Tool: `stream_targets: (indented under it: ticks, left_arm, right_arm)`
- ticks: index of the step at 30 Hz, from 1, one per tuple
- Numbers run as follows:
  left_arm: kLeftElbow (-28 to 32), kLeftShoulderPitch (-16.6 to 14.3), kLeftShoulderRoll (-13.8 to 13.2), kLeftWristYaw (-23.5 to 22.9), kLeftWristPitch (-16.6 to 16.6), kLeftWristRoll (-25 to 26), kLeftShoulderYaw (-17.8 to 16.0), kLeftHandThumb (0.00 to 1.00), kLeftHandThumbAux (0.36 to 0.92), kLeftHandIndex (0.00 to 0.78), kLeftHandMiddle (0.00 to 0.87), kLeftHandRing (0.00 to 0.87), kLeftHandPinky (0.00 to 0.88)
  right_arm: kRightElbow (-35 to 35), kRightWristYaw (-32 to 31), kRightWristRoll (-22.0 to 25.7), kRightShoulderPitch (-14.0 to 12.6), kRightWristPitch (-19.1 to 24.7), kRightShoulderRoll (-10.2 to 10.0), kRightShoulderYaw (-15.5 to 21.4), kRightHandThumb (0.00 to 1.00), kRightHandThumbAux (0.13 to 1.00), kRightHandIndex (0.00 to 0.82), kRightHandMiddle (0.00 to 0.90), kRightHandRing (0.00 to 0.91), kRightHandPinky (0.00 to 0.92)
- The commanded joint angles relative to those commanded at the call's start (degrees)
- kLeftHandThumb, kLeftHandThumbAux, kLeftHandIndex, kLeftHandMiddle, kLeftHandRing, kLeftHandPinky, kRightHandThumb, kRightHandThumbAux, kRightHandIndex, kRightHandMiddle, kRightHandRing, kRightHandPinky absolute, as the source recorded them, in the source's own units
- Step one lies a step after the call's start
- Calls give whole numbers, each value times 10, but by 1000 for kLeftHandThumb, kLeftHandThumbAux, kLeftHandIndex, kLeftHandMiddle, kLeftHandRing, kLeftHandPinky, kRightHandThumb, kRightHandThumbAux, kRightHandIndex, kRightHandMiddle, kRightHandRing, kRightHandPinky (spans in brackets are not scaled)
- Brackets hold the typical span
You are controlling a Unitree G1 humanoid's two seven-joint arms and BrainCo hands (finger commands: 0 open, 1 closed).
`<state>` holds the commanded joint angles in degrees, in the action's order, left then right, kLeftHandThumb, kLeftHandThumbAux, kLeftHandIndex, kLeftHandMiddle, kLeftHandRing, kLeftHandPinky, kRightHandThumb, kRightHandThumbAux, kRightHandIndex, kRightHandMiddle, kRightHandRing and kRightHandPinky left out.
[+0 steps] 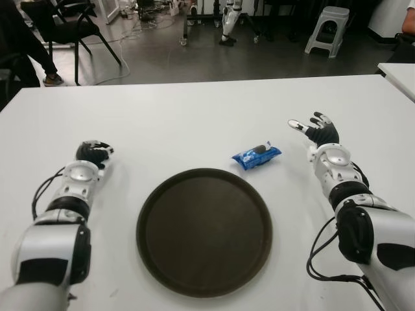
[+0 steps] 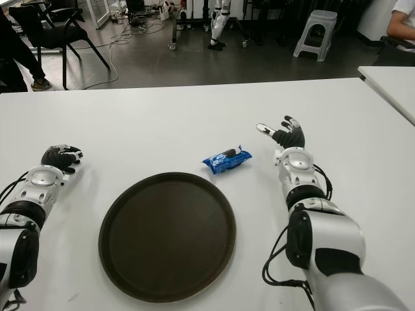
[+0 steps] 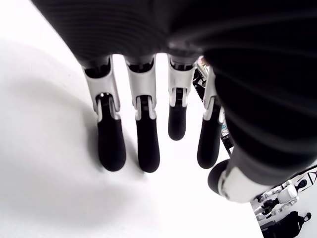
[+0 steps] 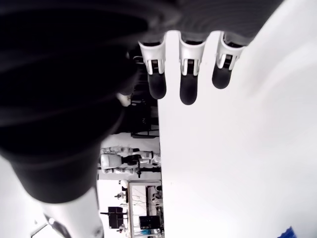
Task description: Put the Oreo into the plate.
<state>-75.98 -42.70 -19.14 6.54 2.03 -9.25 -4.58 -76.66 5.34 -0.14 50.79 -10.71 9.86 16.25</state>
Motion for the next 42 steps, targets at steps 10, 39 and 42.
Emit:
stream_targets:
  ticks: [10,39,42]
  left_arm:
    - [-1,-1,-1,1,-6,-7,7,678,725,402,149,161,172]
    - [-3,-1,1,6,-6,-6,10,670,727,397,151,168,175]
    - [-3,-2,1,7,-8,-8,12,669,728,397,149,166,175]
  right_arm:
    - [14,-23,2,4,-42,-1,-13,0,857,108,121,116,120]
    - [22,23,-160,2,-134,39,-177,0,802,50,35,11,6]
    - [21,41,-197,3,-137,45,-212,0,761,36,17,3,1]
